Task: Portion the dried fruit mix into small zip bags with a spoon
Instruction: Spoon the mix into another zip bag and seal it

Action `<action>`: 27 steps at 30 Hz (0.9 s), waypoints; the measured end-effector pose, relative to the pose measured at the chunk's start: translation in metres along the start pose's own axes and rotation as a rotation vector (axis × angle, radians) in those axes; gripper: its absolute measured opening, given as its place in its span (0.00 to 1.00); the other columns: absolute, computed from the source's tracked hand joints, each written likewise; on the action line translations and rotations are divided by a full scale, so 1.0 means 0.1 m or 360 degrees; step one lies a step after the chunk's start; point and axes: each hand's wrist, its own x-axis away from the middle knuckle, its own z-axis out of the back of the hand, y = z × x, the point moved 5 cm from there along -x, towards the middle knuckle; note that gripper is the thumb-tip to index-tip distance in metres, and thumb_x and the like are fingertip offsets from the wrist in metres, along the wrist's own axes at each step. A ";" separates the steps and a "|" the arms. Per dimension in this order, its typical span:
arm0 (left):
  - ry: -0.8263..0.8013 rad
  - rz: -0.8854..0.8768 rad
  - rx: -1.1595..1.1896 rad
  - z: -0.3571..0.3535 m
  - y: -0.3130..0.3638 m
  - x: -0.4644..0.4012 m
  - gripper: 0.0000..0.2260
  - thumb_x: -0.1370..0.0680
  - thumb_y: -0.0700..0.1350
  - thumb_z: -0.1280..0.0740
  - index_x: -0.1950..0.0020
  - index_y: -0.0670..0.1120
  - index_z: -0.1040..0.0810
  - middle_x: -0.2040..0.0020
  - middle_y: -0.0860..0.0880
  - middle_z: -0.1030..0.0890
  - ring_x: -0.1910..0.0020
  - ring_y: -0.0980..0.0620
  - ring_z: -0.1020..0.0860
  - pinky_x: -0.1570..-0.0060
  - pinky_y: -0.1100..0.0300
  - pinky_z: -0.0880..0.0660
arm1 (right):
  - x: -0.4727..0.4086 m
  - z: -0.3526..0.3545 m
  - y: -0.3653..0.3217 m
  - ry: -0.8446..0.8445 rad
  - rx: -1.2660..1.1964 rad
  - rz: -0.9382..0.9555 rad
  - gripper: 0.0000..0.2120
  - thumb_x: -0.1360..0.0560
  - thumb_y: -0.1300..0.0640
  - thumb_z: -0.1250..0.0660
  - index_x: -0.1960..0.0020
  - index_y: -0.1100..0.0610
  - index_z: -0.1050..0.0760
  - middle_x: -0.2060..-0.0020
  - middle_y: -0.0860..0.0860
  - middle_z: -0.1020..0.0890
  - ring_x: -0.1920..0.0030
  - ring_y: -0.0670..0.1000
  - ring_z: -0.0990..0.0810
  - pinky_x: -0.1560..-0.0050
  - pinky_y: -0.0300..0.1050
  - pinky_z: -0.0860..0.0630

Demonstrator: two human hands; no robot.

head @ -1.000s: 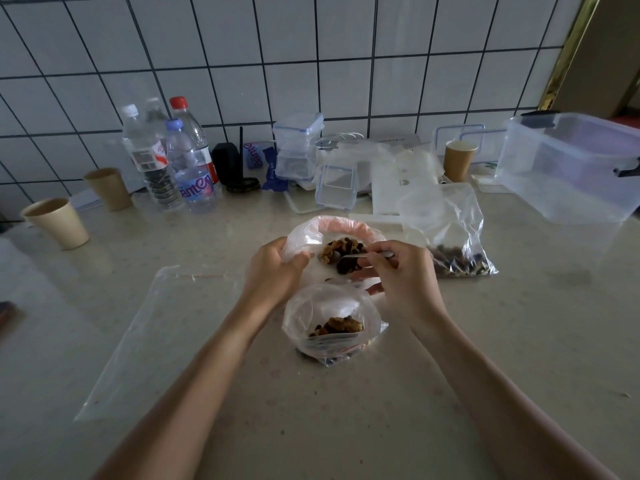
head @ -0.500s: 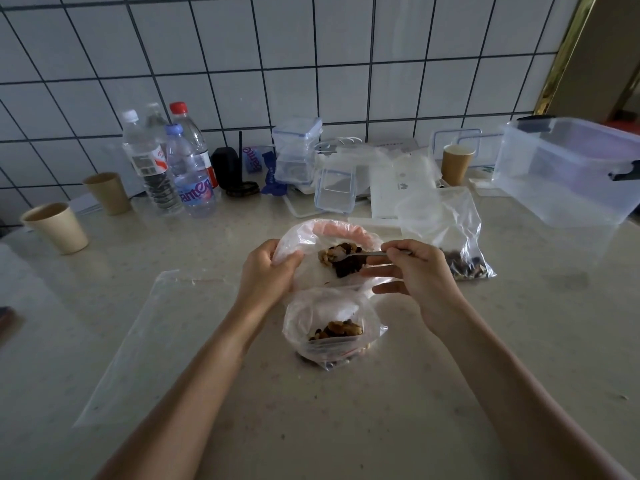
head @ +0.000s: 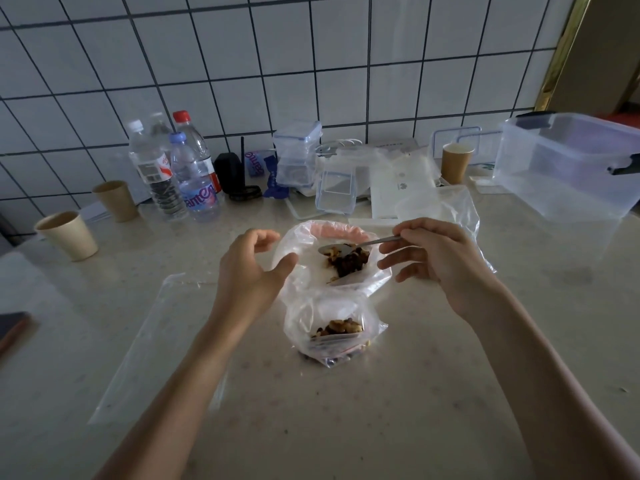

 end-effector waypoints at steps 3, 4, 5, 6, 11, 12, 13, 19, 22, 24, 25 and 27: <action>-0.0031 -0.0124 -0.0127 0.13 0.09 0.21 0.06 0.23 0.51 0.25 0.50 0.53 0.20 0.55 0.58 0.18 0.55 0.62 0.20 0.58 0.74 0.28 | 0.04 0.02 -0.10 -0.0154 0.0085 0.0051 0.09 0.17 0.66 0.39 0.49 0.63 0.20 0.56 0.64 0.13 0.60 0.62 0.13 0.68 0.48 0.20; -0.0104 -0.0101 -0.0128 0.14 0.08 0.29 0.05 0.22 0.53 0.26 0.54 0.54 0.20 0.61 0.58 0.17 0.58 0.63 0.20 0.60 0.75 0.28 | 0.06 0.02 -0.13 -0.0212 0.0135 0.0073 0.09 0.17 0.66 0.39 0.49 0.62 0.20 0.57 0.64 0.13 0.60 0.63 0.14 0.68 0.48 0.20; -0.0193 -0.0059 -0.0134 0.15 0.07 0.36 0.07 0.22 0.55 0.27 0.58 0.55 0.19 0.65 0.58 0.17 0.62 0.62 0.20 0.62 0.74 0.29 | 0.07 0.02 -0.15 -0.0270 0.0200 0.0095 0.09 0.17 0.66 0.39 0.50 0.62 0.20 0.57 0.64 0.13 0.60 0.63 0.14 0.67 0.48 0.20; -0.0286 -0.0013 -0.0151 0.14 0.05 0.44 0.10 0.21 0.57 0.28 0.60 0.55 0.19 0.67 0.59 0.18 0.65 0.61 0.20 0.64 0.74 0.29 | 0.08 0.02 -0.16 -0.0330 0.0278 0.0114 0.09 0.16 0.65 0.39 0.50 0.61 0.20 0.57 0.63 0.13 0.60 0.63 0.14 0.67 0.48 0.19; -0.0545 0.0163 -0.0066 0.04 0.01 0.65 0.12 0.20 0.55 0.30 0.60 0.52 0.16 0.70 0.50 0.17 0.70 0.53 0.18 0.67 0.70 0.27 | 0.16 -0.03 -0.19 -0.0645 0.0702 0.0225 0.08 0.16 0.66 0.39 0.46 0.61 0.21 0.55 0.58 0.12 0.54 0.59 0.12 0.60 0.46 0.16; -0.0510 0.0173 -0.0056 0.04 0.01 0.64 0.12 0.19 0.54 0.30 0.61 0.51 0.17 0.72 0.49 0.18 0.71 0.52 0.19 0.68 0.70 0.28 | 0.18 -0.03 -0.21 -0.0695 0.0779 0.0262 0.08 0.16 0.67 0.39 0.46 0.61 0.21 0.54 0.57 0.12 0.53 0.57 0.12 0.58 0.45 0.16; -0.0469 0.0178 -0.0055 0.05 0.00 0.63 0.12 0.19 0.52 0.30 0.61 0.50 0.17 0.73 0.49 0.18 0.73 0.52 0.20 0.68 0.70 0.28 | 0.20 -0.04 -0.22 -0.0732 0.0854 0.0303 0.09 0.16 0.67 0.38 0.46 0.61 0.20 0.54 0.55 0.11 0.51 0.55 0.12 0.56 0.45 0.16; -0.0418 0.0162 -0.0085 0.01 -0.03 0.60 0.13 0.18 0.51 0.30 0.61 0.48 0.18 0.75 0.50 0.20 0.77 0.57 0.23 0.69 0.72 0.31 | 0.22 0.00 -0.28 -0.0721 0.1010 0.0513 0.10 0.17 0.67 0.37 0.46 0.56 0.19 0.54 0.48 0.11 0.49 0.48 0.12 0.56 0.37 0.20; -0.0423 0.0147 -0.0064 0.04 -0.04 0.58 0.15 0.20 0.57 0.29 0.62 0.50 0.19 0.74 0.52 0.20 0.77 0.57 0.22 0.69 0.72 0.30 | 0.18 0.02 -0.32 -0.0654 0.0837 0.0555 0.09 0.16 0.67 0.38 0.45 0.58 0.19 0.54 0.51 0.11 0.51 0.53 0.12 0.58 0.41 0.19; -0.0330 0.0161 -0.0084 0.09 -0.06 0.51 0.17 0.23 0.61 0.28 0.63 0.51 0.20 0.73 0.53 0.20 0.75 0.59 0.23 0.68 0.71 0.31 | 0.13 0.01 -0.28 -0.0565 0.0692 0.0491 0.09 0.16 0.66 0.39 0.45 0.59 0.20 0.53 0.54 0.11 0.52 0.55 0.11 0.60 0.42 0.18; -0.0254 0.0169 -0.0114 0.12 -0.07 0.45 0.17 0.24 0.62 0.27 0.63 0.51 0.21 0.72 0.53 0.20 0.73 0.60 0.23 0.67 0.68 0.31 | 0.10 0.00 -0.23 -0.0516 0.0643 0.0435 0.09 0.16 0.66 0.39 0.45 0.60 0.20 0.53 0.55 0.11 0.53 0.55 0.11 0.61 0.42 0.18; -0.0069 0.0161 -0.0187 0.16 -0.09 0.30 0.16 0.27 0.63 0.26 0.59 0.52 0.23 0.67 0.54 0.20 0.68 0.62 0.23 0.66 0.63 0.32 | 0.05 -0.02 -0.12 -0.0435 0.0583 0.0296 0.09 0.16 0.66 0.39 0.44 0.63 0.20 0.53 0.56 0.11 0.53 0.56 0.11 0.61 0.42 0.17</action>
